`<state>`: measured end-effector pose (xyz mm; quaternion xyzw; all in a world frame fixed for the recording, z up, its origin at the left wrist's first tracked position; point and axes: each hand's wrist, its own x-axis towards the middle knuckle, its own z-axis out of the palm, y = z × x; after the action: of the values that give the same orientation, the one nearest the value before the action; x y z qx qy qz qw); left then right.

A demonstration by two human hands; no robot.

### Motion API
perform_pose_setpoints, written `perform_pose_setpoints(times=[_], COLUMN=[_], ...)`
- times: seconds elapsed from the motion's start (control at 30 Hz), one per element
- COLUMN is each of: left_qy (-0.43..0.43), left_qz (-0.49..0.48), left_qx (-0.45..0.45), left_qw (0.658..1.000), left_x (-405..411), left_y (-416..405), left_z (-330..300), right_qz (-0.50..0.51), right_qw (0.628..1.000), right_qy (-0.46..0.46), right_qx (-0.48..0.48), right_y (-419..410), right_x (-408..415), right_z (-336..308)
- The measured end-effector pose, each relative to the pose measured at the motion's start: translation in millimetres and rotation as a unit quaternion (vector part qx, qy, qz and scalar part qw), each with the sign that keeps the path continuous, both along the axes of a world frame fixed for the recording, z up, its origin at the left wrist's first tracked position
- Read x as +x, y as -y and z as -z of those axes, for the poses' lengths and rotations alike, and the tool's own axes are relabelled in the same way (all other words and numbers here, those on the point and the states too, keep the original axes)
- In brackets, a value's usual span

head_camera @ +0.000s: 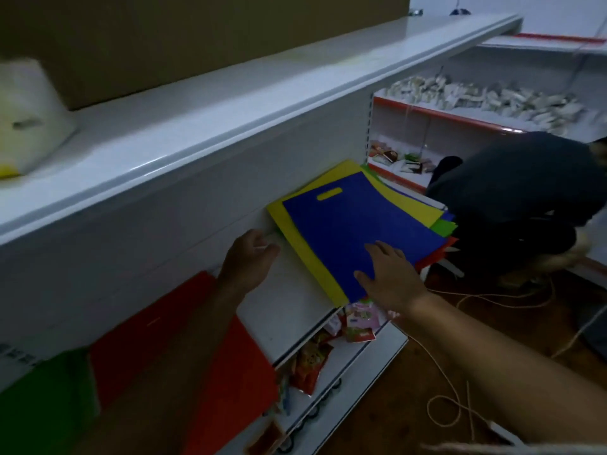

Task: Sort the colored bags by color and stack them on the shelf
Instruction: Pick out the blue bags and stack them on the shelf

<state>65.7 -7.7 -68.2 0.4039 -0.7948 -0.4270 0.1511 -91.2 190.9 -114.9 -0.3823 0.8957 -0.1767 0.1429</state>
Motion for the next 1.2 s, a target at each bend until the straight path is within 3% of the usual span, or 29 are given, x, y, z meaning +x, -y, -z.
perform_pose_setpoints(times=[0.17, 0.27, 0.4, 0.57, 0.67, 0.77, 0.97, 1.2], left_qy=[-0.006, 0.019, 0.020, -0.055, -0.092, -0.133, -0.162, -0.244], left_qz=[0.002, -0.015, -0.085, -0.176, -0.228, -0.254, -0.197, -0.215], left_qx=[0.102, 0.113, 0.151, 0.262, 0.212, 0.230, 0.228, 0.278], left_qw=[0.995, 0.993, 0.985, 0.947, 0.946, 0.930, 0.940, 0.904], left_x=[-62, -92, -121, -140, -147, -149, -139, -57], left_y=[-8, -9, -13, -17, -21, -21, -29, -20], left_z=[22, 40, 55, 69, 64, 56, 27, -4], right_qz=[0.029, 0.033, 0.039, 0.023, 0.001, -0.008, -0.017, -0.042], right_qw=[1.000, 0.999, 0.998, 0.998, 0.999, 1.000, 0.997, 0.970], right_qy=[0.003, -0.016, -0.009, -0.054, -0.046, -0.011, 0.003, 0.131], right_qx=[0.009, 0.015, 0.054, 0.021, -0.004, -0.023, -0.074, -0.200], right_y=[-5, -1, 4, 2, 2, 2, 2, 19], right_x=[-56, -92, -129, -141, -146, -150, -144, -99], right_z=[13, 23, 37, 39, 34, 31, 25, 0])
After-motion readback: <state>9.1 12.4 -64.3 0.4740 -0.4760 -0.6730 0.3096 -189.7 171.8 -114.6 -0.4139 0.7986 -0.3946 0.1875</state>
